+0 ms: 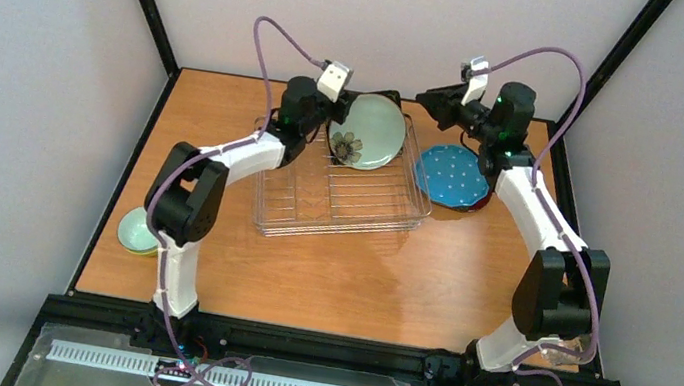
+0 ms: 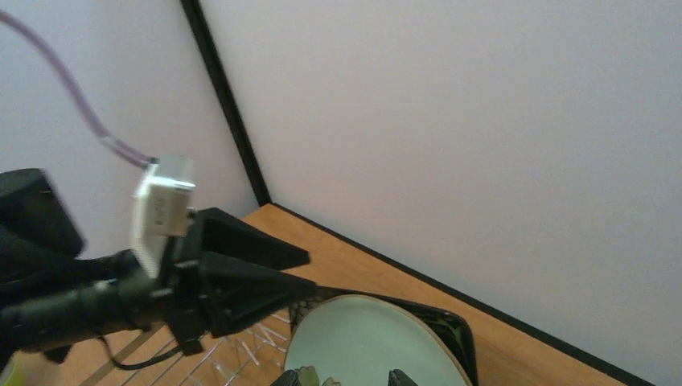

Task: Load the mixed dishes into the dish rack
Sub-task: Insert the plate into the dish rack.

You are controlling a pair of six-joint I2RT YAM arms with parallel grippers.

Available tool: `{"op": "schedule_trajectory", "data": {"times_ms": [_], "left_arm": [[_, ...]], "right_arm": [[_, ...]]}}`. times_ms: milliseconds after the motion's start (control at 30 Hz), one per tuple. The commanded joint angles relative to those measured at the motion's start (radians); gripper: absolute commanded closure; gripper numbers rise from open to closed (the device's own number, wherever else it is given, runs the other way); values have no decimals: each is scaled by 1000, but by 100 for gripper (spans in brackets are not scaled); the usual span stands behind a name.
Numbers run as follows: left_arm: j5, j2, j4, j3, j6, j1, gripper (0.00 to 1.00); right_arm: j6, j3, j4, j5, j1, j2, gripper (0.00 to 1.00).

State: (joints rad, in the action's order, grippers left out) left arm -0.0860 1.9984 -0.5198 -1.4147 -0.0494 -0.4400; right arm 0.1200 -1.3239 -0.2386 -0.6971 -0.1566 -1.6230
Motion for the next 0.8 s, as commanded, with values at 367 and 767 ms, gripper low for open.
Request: {"op": "schedule_trajectory", "data": {"times_ms": [367, 767], "left_arm": [[-29, -212, 193, -145, 418, -11, 21], [-244, -267, 271, -173, 716, 0, 10]], "right_arm": [[202, -251, 566, 689, 65, -49, 37], [362, 127, 467, 558, 231, 59, 27]]}}
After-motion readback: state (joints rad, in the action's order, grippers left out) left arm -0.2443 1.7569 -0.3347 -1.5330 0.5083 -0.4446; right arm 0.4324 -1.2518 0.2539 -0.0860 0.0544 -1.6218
